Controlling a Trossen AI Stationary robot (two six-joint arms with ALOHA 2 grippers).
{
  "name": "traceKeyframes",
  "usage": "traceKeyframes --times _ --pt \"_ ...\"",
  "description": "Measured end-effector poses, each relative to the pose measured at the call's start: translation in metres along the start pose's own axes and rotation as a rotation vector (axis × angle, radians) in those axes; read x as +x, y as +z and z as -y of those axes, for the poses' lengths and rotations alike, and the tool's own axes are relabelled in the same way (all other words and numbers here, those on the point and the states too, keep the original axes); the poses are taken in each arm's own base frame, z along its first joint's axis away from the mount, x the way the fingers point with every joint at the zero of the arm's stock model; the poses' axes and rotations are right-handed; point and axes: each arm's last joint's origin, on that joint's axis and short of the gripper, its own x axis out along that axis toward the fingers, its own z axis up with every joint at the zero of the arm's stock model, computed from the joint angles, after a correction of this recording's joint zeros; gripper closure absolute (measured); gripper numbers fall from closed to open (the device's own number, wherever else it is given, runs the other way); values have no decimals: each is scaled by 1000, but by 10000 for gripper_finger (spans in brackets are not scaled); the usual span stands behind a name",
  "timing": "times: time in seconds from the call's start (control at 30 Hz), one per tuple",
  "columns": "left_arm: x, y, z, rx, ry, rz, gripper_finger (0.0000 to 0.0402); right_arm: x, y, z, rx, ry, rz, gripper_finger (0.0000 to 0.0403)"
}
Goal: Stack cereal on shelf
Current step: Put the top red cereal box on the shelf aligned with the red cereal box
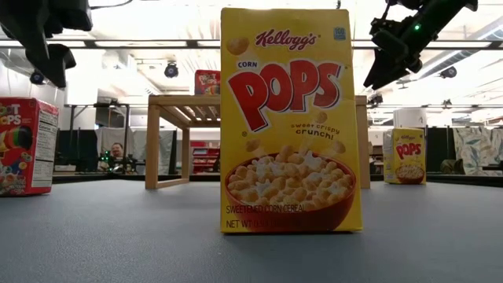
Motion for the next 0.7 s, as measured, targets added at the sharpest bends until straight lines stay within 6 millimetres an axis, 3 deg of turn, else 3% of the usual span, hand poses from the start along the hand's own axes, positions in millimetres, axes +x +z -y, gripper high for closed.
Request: traceKeyframes --times 0.3,0.5,0.7 --pt "-5 -7 -1 37 -44 20 98 -3 -1 1 -1 0 3 158" --pt "-16 -17 -5 51 -35 155 98 -7 -1 1 8 0 19 158" --pt "-5 -27 -7 44 -99 83 98 -8 -2 1 8 1 19 158"
